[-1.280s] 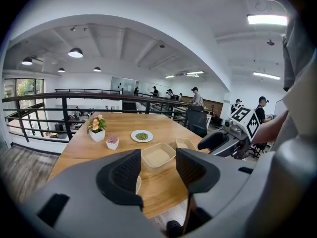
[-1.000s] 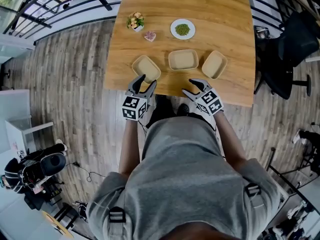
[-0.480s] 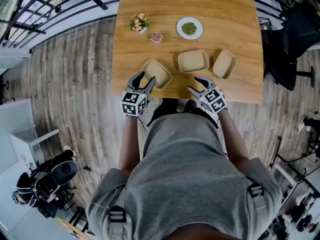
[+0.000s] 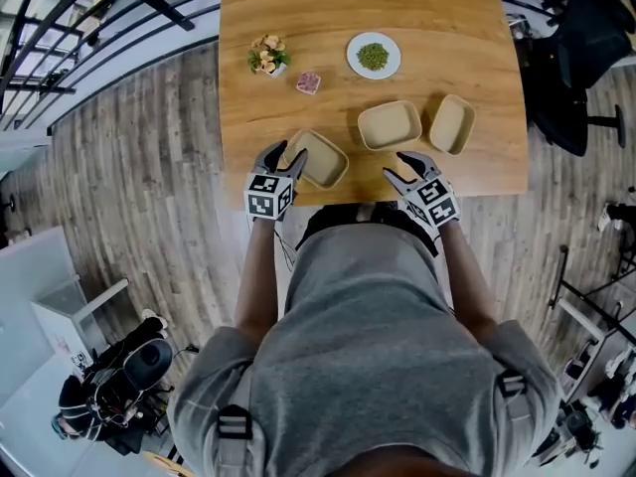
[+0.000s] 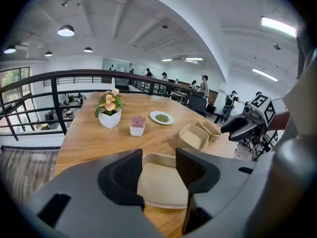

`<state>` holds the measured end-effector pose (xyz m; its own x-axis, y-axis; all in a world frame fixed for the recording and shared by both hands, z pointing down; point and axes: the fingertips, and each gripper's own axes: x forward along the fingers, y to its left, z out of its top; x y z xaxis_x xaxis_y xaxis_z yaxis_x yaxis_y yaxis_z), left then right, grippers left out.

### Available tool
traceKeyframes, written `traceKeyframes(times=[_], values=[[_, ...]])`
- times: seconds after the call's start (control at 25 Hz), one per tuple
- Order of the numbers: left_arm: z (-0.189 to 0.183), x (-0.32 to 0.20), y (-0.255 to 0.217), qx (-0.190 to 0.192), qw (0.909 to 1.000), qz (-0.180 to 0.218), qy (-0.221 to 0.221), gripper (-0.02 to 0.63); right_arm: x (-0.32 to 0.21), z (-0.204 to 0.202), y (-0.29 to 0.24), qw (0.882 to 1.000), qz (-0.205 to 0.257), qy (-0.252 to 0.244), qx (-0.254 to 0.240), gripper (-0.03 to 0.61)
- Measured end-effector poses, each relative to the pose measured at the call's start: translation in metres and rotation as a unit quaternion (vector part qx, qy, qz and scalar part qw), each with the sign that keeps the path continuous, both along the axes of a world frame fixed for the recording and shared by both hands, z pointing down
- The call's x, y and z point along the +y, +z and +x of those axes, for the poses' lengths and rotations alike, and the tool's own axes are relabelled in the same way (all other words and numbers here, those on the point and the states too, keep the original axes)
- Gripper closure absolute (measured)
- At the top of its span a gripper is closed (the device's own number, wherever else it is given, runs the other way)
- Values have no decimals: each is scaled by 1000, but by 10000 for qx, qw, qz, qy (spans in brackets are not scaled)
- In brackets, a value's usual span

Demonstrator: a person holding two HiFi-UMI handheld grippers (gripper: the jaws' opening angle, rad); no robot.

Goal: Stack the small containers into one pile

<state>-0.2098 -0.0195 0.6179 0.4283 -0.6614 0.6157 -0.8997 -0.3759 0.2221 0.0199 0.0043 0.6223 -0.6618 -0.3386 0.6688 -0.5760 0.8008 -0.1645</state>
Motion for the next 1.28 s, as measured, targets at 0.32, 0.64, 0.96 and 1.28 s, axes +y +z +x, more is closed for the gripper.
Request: traceKeyframes(times=[0.32, 0.64, 0.96, 1.28], values=[[-10, -9, 55, -784, 9935, -546, 623, 390, -12, 1, 6, 9989, 24, 467, 17, 403], [-20, -20, 83, -1119, 9879, -834, 669, 473, -20, 4, 6, 9966, 3, 825, 14, 431], [-19, -19, 96, -1102, 9857, -961, 835, 549, -29, 3, 3, 9955, 137, 933, 29, 454], [-20, -17, 96, -1149, 9843, -1000, 897, 580, -28, -2, 5, 9957, 118, 917, 58, 456]])
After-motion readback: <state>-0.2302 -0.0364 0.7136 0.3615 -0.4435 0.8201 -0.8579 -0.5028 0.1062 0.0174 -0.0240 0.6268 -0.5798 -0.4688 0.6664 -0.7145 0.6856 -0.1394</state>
